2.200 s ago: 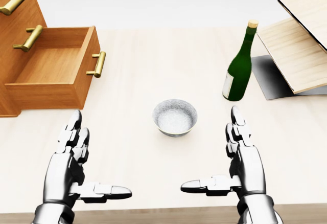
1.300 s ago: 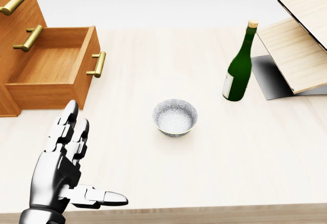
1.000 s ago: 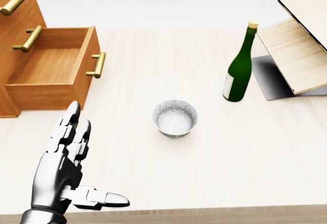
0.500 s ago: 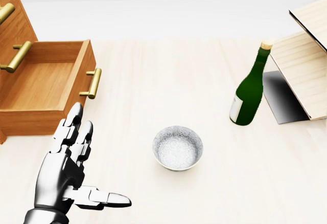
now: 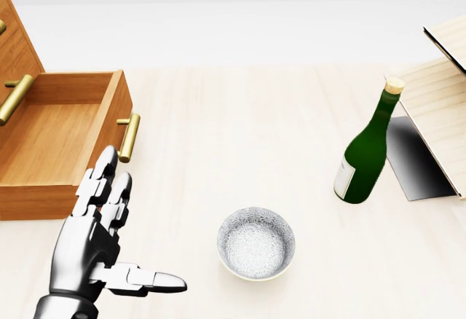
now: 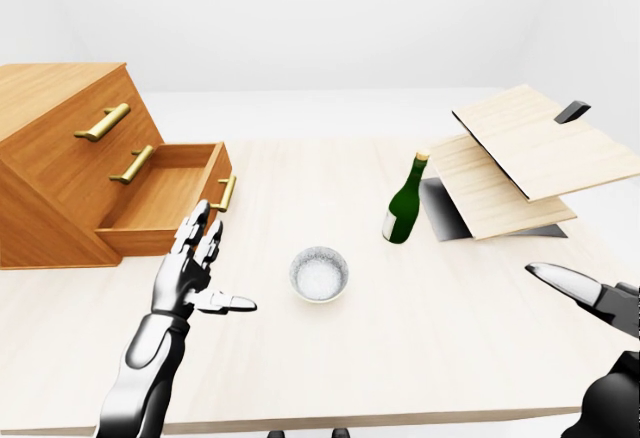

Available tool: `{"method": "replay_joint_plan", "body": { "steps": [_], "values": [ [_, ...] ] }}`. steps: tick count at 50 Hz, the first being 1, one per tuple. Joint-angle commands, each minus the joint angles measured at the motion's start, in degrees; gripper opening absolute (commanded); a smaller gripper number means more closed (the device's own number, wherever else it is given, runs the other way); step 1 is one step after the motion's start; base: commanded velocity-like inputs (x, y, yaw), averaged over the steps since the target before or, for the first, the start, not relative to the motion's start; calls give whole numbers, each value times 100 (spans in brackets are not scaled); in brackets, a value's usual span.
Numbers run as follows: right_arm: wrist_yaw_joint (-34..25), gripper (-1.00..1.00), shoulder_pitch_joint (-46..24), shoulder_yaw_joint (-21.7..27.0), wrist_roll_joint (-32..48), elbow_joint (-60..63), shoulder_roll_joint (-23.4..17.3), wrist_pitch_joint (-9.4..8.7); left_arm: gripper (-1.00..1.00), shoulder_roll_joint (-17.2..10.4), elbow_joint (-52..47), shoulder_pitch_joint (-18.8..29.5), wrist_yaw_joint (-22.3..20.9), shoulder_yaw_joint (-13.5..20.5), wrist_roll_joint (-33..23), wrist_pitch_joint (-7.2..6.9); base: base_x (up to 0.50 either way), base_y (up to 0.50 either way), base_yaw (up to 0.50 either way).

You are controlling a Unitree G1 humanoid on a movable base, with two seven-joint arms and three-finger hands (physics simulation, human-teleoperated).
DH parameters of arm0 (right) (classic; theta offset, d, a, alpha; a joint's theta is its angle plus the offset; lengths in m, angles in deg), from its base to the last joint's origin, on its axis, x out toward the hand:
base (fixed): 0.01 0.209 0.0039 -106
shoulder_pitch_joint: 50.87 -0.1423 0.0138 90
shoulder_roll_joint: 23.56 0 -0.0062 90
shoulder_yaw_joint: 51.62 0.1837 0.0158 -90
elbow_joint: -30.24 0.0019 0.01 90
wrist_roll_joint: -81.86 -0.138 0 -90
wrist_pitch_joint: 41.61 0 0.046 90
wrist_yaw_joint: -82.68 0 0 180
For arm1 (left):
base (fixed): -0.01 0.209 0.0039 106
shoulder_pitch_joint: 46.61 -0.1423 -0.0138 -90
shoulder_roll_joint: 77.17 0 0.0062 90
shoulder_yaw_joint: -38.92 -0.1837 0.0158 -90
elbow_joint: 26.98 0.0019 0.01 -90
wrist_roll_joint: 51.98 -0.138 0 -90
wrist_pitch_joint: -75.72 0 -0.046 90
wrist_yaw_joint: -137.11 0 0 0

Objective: Close the bottom drawer of the cabinet.

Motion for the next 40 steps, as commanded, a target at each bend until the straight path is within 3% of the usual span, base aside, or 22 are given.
{"method": "replay_joint_plan", "body": {
  "steps": [1, 5, 11, 16, 20, 22, 24, 25, 26, 27, 29, 38, 40],
  "values": [
    [28, 100, 3, -53, 76, -8, 36, 0, 100, -15, 27, 226, 65, -3, -84, -22, 0, 0, 0],
    [32, 100, -11, -71, 74, -37, 18, 0, 100, -68, 392, 648, 92, 105, -138, -22, 0, 0, 0],
    [64, 100, -38, -160, 141, 33, 17, 0, 100, -256, 1656, 1706, 192, 374, -140, -22, 0, 0, 0],
    [80, 100, -54, -114, 58, 43, -18, 0, 100, -486, 2750, 2940, 160, 453, -87, -22, 0, 0, 0],
    [82, 100, -53, -105, 17, 90, -31, 0, 100, -623, 3357, 3622, 195, 486, -161, -22, 0, 0, 0],
    [52, 100, -37, -108, 24, 53, -4, 0, 100, -706, 4423, 4252, 145, 517, -184, -22, 0, 0, 0],
    [41, 100, -25, -120, 37, 48, 9, 0, 100, -762, 5326, 4669, 140, 533, -195, 300, 0, 0, 0],
    [36, 100, -19, -118, 33, 51, 15, 0, 100, -812, 6208, 5021, 199, 540, -303, 850, 0, 0, 0],
    [38, 100, -19, -119, 36, 52, 16, 0, 100, -862, 7156, 5395, 321, 606, -346, 978, 0, 0, 0],
    [33, 100, -14, -124, 48, 52, 18, 0, 100, -927, 8176, 5825, 297, 726, -286, 978, 0, 0, 0],
    [23, 100, -21, -135, 58, 23, 19, 0, 100, -977, 8737, 6101, 468, 746, -368, 978, 0, 0, 0],
    [-36, 100, 11, -190, 104, -31, 77, 0, 100, -1034, 9086, 6725, 475, 1104, -460, 978, 0, 0, 0],
    [-66, 100, 14, -240, 158, -74, 103, 0, 100, -1052, 9131, 6875, 516, 1174, -498, 725, 0, 0, 0]
  ]
}}
